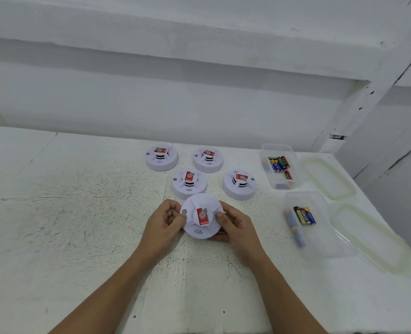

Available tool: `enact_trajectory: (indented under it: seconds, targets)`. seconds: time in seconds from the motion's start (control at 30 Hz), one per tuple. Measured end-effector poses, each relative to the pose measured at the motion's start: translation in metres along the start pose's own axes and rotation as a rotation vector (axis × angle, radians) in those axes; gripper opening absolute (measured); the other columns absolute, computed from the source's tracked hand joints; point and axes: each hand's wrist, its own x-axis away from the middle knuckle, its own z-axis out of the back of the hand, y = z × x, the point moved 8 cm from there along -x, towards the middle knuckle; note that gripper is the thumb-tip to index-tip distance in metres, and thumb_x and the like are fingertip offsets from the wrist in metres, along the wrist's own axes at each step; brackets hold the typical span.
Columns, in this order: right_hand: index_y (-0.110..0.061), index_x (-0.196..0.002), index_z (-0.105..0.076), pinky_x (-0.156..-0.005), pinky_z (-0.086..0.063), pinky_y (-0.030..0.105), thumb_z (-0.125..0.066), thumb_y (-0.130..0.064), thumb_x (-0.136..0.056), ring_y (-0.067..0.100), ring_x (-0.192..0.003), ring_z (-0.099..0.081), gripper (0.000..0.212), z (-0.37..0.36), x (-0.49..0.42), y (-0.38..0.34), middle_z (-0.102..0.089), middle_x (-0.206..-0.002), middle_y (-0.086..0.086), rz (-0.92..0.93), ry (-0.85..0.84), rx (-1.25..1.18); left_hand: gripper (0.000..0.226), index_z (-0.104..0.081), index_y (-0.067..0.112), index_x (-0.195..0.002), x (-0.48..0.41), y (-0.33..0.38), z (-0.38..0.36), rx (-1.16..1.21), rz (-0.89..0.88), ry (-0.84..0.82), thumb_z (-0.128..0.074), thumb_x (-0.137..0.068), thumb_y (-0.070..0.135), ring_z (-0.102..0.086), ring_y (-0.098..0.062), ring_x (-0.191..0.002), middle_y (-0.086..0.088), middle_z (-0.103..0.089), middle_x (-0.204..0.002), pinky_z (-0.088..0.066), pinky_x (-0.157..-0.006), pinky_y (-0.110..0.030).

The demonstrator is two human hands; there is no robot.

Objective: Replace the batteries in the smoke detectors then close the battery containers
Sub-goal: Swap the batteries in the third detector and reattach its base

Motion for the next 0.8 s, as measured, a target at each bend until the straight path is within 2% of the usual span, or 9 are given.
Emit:
enact_trajectory:
  seconds: [0.07,0.2,0.33,0.57,0.7,0.8]
  targets:
    - [-0.019,-0.127,-0.058,-0.078,-0.058,0.041,-0.051,-0.017,-0.097,0.024,-0.101,-0.069,0.031,-0.0002,0.0000,0.0002,-0.071,-0.111,0.004,0.000,-0.003,0.002,0.004,-0.055,0.002,-0.089,-0.0003,-0.0016,-0.0006,0.024,0.010,-0.012,-0.058,-0.089,0.004,-0.044,-0.016,-0.066,-0.011,-0.047,-0.073,-0.045,-0.056,-0.017]
    - [-0.019,-0.127,-0.058,-0.078,-0.058,0.040,-0.051,-0.017,-0.097,0.024,-0.100,-0.069,0.031,-0.0004,0.0000,0.0007,-0.071,-0.111,0.003,0.000,-0.002,0.002,0.004,-0.057,0.010,-0.085,-0.0021,-0.0078,0.0014,0.058,0.023,-0.032,-0.060,-0.087,0.012,-0.045,-0.020,-0.069,-0.010,-0.049,-0.072,-0.046,-0.063,-0.033]
    - [-0.020,-0.126,-0.059,-0.078,-0.058,0.040,-0.050,-0.017,-0.097,0.023,-0.101,-0.069,0.031,-0.0006,-0.0004,0.0003,-0.071,-0.111,0.003,0.003,-0.004,0.007,0.021,-0.058,0.016,-0.083,-0.0008,-0.0052,0.0027,0.043,0.041,-0.034,-0.063,-0.074,0.035,-0.047,-0.020,-0.069,-0.008,-0.050,-0.072,-0.047,-0.065,-0.038]
    - [-0.024,-0.123,-0.060,-0.077,-0.058,0.039,-0.051,-0.018,-0.096,0.022,-0.101,-0.069,0.029,-0.0015,0.0001,-0.0006,-0.071,-0.111,0.001,0.009,-0.007,0.005,0.004,-0.057,0.008,-0.088,-0.0005,-0.0050,0.0014,0.045,0.029,-0.026,-0.060,-0.088,0.009,-0.046,-0.020,-0.071,-0.012,-0.049,-0.075,-0.048,-0.064,-0.034]
    - [-0.024,-0.123,-0.060,-0.077,-0.058,0.039,-0.051,-0.017,-0.096,0.022,-0.101,-0.069,0.029,-0.0014,0.0001,-0.0011,-0.071,-0.111,0.001,0.010,-0.005,-0.001,0.007,-0.057,0.009,-0.087,0.0008,-0.0043,0.0005,0.089,0.059,-0.035,-0.062,-0.084,0.014,-0.047,-0.022,-0.072,-0.014,-0.049,-0.076,-0.049,-0.068,-0.039]
    - [-0.026,-0.120,-0.061,-0.076,-0.059,0.037,-0.051,-0.018,-0.096,0.021,-0.100,-0.069,0.027,-0.0010,0.0002,-0.0014,-0.072,-0.110,0.000,0.012,0.000,0.002,0.002,-0.055,0.004,-0.089,0.0013,-0.0029,0.0003,0.057,0.045,-0.018,-0.057,-0.089,0.004,-0.046,-0.020,-0.070,-0.013,-0.048,-0.075,-0.048,-0.063,-0.031]
